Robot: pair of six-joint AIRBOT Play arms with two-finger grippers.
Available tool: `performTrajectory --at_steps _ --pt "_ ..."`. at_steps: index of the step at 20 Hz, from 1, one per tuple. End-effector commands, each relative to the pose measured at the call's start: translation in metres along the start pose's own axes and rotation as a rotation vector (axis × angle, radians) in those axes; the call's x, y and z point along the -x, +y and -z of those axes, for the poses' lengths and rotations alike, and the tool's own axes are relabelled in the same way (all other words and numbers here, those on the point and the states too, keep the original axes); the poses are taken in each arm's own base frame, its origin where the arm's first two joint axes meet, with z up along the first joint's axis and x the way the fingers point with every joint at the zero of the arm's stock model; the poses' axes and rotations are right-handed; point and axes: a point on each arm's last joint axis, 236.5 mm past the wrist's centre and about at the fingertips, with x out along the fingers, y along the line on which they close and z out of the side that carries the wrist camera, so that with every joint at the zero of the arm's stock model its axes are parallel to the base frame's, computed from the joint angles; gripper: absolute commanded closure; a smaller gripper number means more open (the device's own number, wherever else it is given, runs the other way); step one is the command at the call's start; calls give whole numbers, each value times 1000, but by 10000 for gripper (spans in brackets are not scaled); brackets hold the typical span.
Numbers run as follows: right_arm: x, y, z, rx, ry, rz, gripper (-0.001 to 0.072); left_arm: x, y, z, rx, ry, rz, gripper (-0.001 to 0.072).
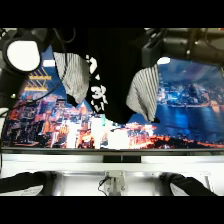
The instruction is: Fold the shirts.
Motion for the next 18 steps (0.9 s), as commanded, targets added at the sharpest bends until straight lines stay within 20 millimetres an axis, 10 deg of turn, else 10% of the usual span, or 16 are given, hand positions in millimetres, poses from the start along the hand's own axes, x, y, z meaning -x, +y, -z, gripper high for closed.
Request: performTrajectory --at_steps 1,4,13,18 --pt "-9 -9 -3 15 -29 8 649 2 -1 -6 10 -10 2 635" --pt "-2 -14 -20 55 -92 47 652 3 3 -1 0 13 2 39" --pt "25 -58 -59 129 -223 291 653 44 19 -85 -117 -108 -35 31" --pt "150 -139 -75 15 -290 750 654 63 30 -94 -142 -57 -29 35"
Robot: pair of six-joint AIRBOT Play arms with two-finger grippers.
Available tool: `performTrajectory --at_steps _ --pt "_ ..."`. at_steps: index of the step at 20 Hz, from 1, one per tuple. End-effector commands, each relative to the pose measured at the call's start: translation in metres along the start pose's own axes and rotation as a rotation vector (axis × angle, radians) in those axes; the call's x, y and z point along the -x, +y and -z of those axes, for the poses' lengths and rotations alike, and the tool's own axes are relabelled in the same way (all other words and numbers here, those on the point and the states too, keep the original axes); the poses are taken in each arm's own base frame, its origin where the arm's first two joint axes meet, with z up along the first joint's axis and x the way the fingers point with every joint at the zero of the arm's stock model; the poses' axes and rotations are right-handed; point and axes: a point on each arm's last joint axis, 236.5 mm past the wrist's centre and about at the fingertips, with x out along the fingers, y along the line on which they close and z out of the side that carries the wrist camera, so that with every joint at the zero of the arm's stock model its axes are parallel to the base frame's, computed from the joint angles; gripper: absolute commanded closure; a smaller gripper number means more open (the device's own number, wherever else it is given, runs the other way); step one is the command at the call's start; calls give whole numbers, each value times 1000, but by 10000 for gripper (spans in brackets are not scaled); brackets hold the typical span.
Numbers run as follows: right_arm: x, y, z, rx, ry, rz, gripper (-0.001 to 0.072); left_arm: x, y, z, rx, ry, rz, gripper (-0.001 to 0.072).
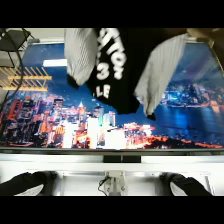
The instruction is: Fold the shirts.
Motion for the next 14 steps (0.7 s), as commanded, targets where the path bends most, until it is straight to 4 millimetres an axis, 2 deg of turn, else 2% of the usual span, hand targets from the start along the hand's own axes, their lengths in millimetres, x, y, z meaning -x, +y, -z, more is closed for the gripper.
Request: performTrajectory --at_steps 1,3,5,7,8,11,14 --pt "67 -99 -17 -39 -2 373 654 12 7 2 -22 63 17 35" --pt "125 -146 -7 -14 86 586 653 13 8 14 -29 111 29 35" --pt "195 -188 4 16 188 826 653 14 10 19 -32 127 30 36" --pt "251 -213 10 14 248 1001 653 14 13 19 -34 128 25 35" --pt "272 -222 12 3 261 1066 654 14 13 19 -34 128 25 36" --pt "316 -242 15 -17 278 1208 653 14 13 19 -34 128 25 36" --pt "338 -266 11 -30 231 1308 654 14 13 19 -34 129 25 35"
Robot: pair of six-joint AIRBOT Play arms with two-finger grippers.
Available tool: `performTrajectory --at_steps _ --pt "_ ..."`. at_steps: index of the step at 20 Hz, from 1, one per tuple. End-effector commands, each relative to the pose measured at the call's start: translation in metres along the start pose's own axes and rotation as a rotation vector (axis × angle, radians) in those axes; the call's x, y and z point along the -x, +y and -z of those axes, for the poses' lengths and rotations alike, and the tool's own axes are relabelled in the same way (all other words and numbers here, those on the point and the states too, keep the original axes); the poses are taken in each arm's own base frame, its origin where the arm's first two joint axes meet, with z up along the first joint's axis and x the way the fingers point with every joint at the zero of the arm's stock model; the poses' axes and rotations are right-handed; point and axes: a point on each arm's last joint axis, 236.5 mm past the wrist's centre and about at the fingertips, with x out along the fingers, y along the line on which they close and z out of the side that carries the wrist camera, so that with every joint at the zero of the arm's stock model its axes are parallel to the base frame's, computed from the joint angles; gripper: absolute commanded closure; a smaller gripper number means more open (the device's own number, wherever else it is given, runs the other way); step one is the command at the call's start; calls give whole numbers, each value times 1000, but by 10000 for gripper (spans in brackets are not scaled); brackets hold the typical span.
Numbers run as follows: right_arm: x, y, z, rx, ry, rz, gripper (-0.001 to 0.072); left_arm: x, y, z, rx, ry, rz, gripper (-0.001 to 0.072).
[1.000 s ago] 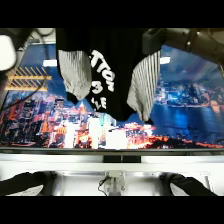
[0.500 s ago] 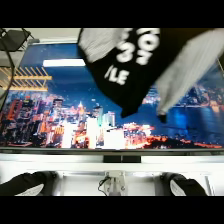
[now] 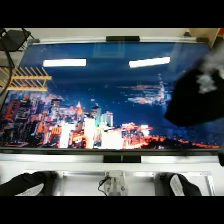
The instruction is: Fold the shirts.
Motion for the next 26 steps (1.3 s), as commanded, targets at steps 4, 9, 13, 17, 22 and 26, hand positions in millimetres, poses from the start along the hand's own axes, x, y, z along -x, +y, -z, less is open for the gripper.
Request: performTrajectory --at_steps 4,9,13,17,22,26 --pt "-26 -80 -13 -180 -116 237 653 0 1 1 -1 5 0 36" --pt "-27 -132 -16 -200 -181 377 654 0 -2 6 -1 25 13 35" --pt "-25 -177 -3 -236 -181 486 654 0 -8 16 0 62 38 35" --pt "-24 -207 -7 -245 -244 530 654 3 -21 34 0 141 90 35" --pt "-36 -247 17 -260 -223 596 654 3 -21 35 0 145 93 35" --pt "-33 -284 28 -299 -260 645 654 5 -26 42 1 176 114 35"
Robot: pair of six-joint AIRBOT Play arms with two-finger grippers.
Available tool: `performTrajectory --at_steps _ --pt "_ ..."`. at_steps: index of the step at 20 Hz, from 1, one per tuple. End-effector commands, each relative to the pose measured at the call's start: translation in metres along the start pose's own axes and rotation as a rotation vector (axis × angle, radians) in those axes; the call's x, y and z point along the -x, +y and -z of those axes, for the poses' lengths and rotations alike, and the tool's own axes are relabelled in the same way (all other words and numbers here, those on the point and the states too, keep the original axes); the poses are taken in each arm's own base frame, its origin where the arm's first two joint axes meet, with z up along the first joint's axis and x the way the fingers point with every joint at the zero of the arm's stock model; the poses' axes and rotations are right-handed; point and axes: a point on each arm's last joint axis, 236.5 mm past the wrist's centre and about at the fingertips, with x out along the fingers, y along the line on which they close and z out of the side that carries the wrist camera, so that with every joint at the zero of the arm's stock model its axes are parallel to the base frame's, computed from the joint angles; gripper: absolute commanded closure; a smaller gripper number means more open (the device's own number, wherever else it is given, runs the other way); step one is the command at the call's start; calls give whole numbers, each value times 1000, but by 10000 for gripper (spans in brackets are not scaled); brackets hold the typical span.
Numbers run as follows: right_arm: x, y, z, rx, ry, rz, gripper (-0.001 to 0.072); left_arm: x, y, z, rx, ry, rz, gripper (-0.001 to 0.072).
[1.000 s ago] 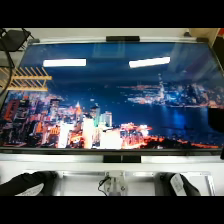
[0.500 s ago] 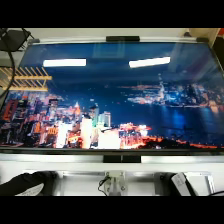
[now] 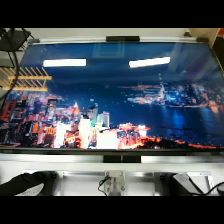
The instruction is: Fold the shirts.
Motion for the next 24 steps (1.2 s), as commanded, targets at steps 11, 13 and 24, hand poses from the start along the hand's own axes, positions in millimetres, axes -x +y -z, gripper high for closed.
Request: performTrajectory --at_steps 11,13,24 --pt "-1 -154 18 -131 50 277 653 0 -9 15 0 60 38 36" --pt "13 -172 5 -170 18 310 653 -2 -8 19 -7 68 35 36" --pt "55 -157 24 -182 225 267 202 -6 -6 26 -18 84 30 35"
